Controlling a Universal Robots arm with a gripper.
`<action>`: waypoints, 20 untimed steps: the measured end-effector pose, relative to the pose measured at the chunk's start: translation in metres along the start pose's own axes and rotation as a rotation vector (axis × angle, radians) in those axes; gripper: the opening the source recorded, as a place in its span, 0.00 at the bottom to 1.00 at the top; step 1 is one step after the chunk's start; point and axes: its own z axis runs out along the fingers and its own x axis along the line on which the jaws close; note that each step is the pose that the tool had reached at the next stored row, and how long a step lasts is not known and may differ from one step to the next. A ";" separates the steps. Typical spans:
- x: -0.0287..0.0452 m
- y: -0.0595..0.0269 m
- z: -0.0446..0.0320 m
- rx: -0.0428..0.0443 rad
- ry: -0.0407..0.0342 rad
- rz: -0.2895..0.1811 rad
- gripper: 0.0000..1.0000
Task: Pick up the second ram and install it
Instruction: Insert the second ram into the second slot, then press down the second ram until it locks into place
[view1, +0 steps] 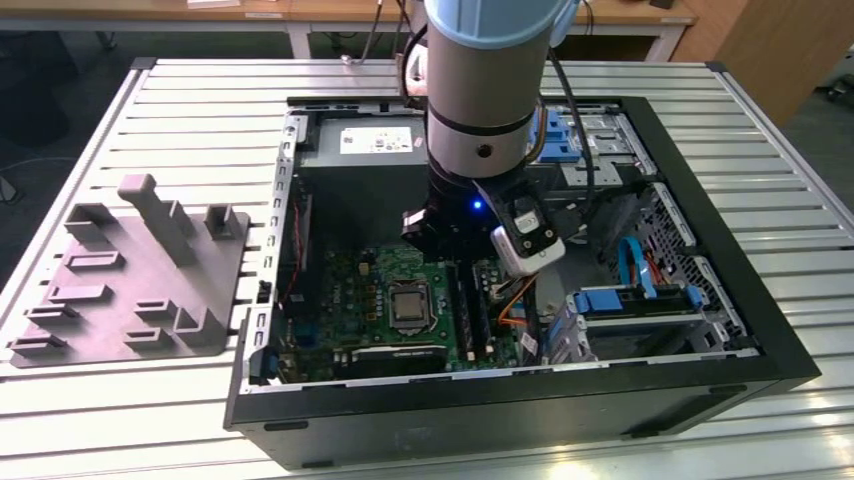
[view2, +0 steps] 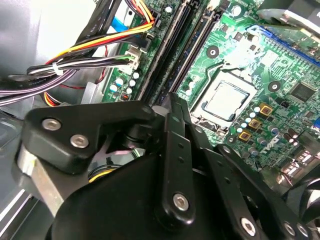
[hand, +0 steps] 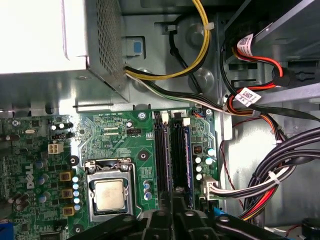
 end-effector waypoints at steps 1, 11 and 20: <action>0.0000 0.0000 0.0000 0.0001 0.0000 0.000 0.13; -0.0001 0.0002 -0.0002 -0.0001 0.0000 0.000 0.11; 0.0001 0.0008 -0.0001 -0.0002 0.0000 0.000 0.11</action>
